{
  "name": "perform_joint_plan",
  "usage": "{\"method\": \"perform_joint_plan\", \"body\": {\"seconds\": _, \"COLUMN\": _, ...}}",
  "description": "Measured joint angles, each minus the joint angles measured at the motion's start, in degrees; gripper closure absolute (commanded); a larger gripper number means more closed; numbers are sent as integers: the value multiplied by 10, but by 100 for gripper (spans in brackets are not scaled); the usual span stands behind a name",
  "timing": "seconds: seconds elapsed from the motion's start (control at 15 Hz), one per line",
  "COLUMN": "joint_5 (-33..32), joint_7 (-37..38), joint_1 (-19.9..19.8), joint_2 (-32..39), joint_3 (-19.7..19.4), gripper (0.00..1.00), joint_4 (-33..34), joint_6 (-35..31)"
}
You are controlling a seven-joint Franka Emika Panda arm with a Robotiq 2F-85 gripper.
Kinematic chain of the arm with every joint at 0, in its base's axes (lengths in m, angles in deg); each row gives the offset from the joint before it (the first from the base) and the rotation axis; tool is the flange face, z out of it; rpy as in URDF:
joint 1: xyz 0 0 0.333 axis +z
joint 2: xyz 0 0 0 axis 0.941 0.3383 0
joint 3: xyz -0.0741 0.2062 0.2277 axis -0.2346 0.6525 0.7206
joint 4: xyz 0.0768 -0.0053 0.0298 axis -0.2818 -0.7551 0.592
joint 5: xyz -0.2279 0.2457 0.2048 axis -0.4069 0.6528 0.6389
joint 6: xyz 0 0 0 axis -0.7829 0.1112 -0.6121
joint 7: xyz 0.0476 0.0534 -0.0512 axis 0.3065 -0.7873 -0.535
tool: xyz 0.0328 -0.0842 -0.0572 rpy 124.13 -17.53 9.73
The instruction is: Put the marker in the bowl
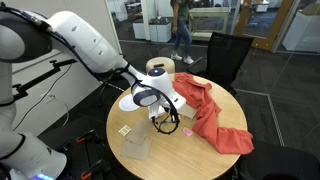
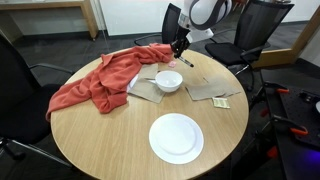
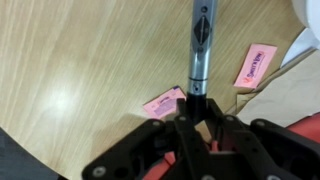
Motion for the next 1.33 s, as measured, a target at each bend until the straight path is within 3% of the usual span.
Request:
{"method": "perform_joint_plan", "body": {"seconds": 0.33, "joint_5": -10, "joint_7": 50, "joint_1": 54, "joint_2": -56, "joint_3": -21, "gripper": 94, "joint_4": -40, "joint_6": 0}}
{"method": "perform_joint_plan", "body": {"seconds": 0.6, "joint_5": -42, "joint_7": 135, "joint_1": 115, "joint_2": -68, "joint_3": -49, "gripper": 94, "joint_4": -52, "joint_6": 0}}
{"method": "perform_joint_plan", "body": {"seconds": 0.93, "joint_5": -112, "joint_7": 285, "joint_1": 219, "joint_2": -68, "joint_3": -121, "gripper": 94, "joint_4": -53, "joint_6": -1}}
{"method": "perform_joint_plan", "body": {"seconds": 1.33, "joint_5": -243, "joint_7": 475, "joint_1": 319, "joint_2": -68, "joint_3": -205, "gripper": 94, "joint_4": -53, "joint_6": -1}}
